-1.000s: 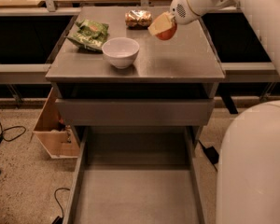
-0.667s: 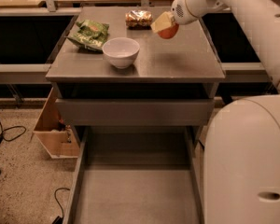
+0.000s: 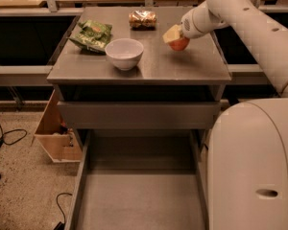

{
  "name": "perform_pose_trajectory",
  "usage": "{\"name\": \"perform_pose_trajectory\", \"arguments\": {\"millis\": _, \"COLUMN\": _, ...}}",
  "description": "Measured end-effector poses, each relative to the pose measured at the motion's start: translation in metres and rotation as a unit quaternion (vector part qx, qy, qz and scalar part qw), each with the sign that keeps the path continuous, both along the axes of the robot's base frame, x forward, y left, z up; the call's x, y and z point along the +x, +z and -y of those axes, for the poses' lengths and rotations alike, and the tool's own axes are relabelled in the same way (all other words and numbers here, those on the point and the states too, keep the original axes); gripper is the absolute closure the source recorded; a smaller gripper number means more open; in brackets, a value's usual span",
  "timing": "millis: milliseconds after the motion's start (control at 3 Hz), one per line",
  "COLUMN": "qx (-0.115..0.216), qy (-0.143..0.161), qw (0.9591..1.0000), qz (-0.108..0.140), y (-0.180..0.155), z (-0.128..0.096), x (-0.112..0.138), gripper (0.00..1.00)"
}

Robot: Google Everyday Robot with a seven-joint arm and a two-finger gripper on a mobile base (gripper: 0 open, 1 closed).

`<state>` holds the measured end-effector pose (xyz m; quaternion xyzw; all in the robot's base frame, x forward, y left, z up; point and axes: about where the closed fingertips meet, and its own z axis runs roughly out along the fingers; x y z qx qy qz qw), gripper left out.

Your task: Pick apple from middle drawer and place on counter

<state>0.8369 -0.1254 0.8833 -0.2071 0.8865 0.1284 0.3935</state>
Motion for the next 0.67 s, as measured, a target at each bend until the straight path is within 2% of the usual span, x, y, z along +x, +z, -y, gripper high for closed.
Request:
{"name": "perform_pose_trajectory", "arguments": {"millis": 333, "qx": -0.001, "qy": -0.023, "qw": 0.9996, "qz": -0.016, "y": -0.0266, "z": 0.0113, "x": -0.002, "gripper": 1.0}}
{"name": "perform_pose_trajectory", "arguments": {"millis": 667, "qx": -0.002, "qy": -0.024, "qw": 0.9995, "qz": -0.02, "y": -0.0321, "z": 0.0111, "x": -0.0026, "gripper": 0.83}}
